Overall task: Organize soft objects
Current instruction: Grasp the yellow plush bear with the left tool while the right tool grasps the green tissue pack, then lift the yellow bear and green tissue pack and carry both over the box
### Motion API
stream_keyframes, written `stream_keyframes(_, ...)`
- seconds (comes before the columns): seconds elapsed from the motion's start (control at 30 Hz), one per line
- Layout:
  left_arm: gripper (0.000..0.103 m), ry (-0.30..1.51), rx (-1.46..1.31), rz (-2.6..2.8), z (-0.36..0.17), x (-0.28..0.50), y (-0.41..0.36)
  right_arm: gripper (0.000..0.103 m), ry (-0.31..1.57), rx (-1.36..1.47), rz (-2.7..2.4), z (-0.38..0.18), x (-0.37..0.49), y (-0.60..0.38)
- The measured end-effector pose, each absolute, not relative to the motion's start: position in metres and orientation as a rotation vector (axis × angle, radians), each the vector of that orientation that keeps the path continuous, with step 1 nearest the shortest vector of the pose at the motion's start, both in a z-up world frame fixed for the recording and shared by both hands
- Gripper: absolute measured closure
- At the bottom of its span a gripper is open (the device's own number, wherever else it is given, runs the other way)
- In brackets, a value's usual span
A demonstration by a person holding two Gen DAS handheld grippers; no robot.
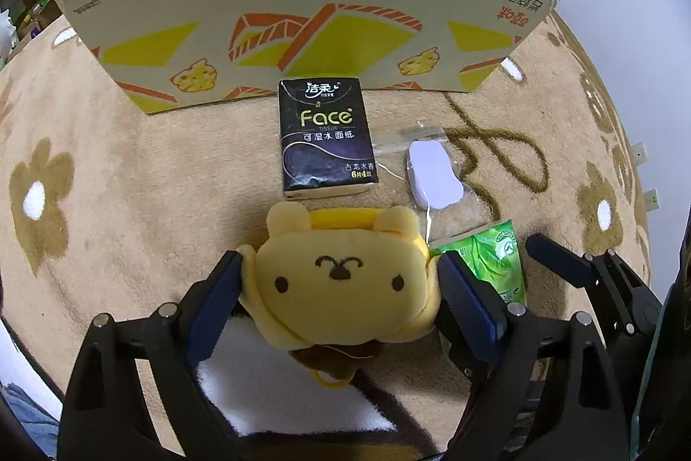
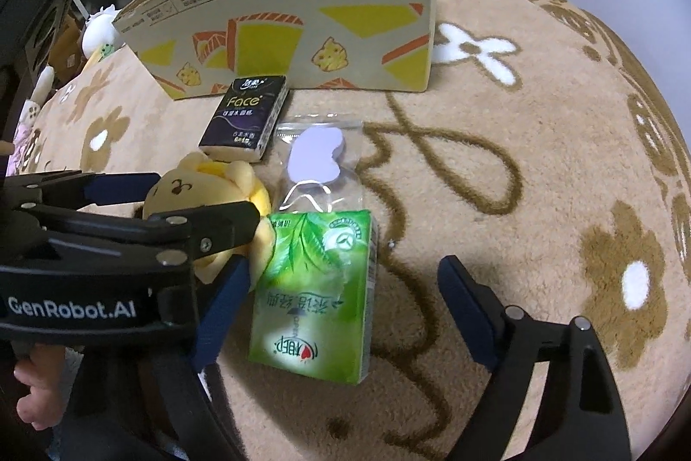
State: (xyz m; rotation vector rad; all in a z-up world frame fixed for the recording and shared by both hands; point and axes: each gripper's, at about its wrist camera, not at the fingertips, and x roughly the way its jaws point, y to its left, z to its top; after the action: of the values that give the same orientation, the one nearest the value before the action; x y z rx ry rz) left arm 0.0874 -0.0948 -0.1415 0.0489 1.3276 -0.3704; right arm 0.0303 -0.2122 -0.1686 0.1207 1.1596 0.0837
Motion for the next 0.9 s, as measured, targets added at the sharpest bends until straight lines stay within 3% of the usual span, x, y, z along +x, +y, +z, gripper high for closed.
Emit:
stream_keyframes(0.13, 0.013, 1.314, 0.039, -0.35, -0.143, 0.086, -0.092, 0.014, 1.173, 0.121, 0.091, -0.17, 0.028, -0.21)
stream_keyframes(0.33, 0.012, 1.326, 0.015, -0.352, -0.146, 0.086, -0.088, 0.03, 1.183, 0.12, 0.118, -0.171, 0.029, -0.207)
stream_keyframes(0.47, 0.021, 1.348, -0.019, -0.349, -0.146, 0.085, -0.083, 0.043, 1.186, 0.121, 0.144, -0.173, 0.029, -0.203)
stream_keyframes(0.5, 0.03, 1.344, -0.026, -0.347, -0.145, 0.085, -0.081, 0.043, 1.182, 0.113, 0.142, -0.172, 0.028, -0.201)
stream_keyframes(0.6, 0.037, 1.336, -0.044, -0.335, -0.142, 0.084, -0.075, 0.046, 1.174, 0.116, 0.137, -0.17, 0.027, -0.202)
stream_keyframes(0.9, 0.04, 1.213, 0.046, -0.294, -0.121, 0.071, -0.079, 0.047, 1.08, 0.132, 0.088, -0.153, 0.023, -0.216)
